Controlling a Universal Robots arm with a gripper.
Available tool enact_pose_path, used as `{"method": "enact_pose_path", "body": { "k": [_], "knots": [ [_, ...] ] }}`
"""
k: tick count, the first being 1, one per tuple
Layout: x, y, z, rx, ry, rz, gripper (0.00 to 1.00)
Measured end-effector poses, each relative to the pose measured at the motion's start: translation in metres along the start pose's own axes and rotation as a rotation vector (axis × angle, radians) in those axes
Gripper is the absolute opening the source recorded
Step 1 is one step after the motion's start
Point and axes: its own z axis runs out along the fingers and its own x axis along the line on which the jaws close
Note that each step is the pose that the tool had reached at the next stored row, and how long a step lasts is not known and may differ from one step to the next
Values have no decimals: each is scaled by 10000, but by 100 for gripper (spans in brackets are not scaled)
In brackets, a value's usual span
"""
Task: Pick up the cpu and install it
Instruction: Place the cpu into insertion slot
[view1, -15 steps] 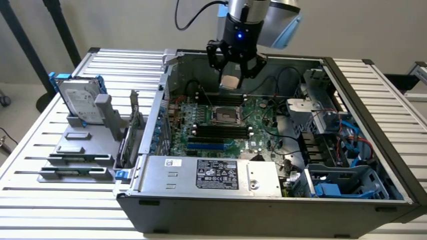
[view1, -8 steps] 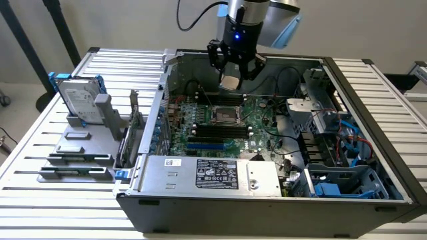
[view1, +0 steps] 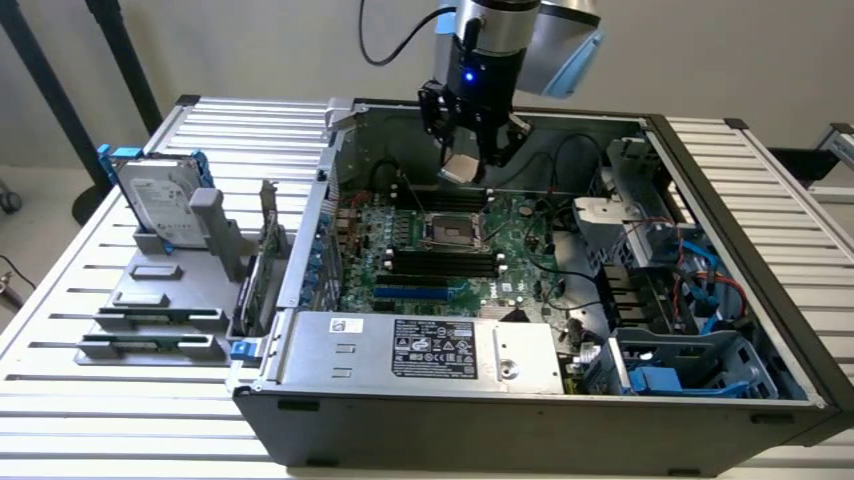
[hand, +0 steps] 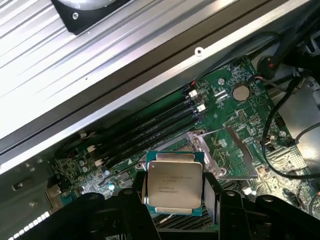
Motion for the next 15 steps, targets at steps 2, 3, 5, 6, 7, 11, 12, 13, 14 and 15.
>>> {"method": "enact_pose_path", "body": {
  "k": [2,3,5,6,7,11,12,13,14,15],
  "knots": [
    [-1,-1,19,-32,-22,359,55],
    [-2,-2,28,-46,-33,538,55],
    [-4,-3,49,-78,-55,901,55],
    [-5,-4,59,-94,-66,1080,55],
    [-6,-5,70,-110,-79,1269,55],
    [-10,-7,118,-170,-120,1984,55],
    [-11,-8,131,-186,-132,2180,55],
    [-12,-9,144,-202,-142,2359,55],
    [-13,-10,155,-217,-153,2532,55],
    [-14,-10,167,-233,-163,2712,55]
  ]
}}
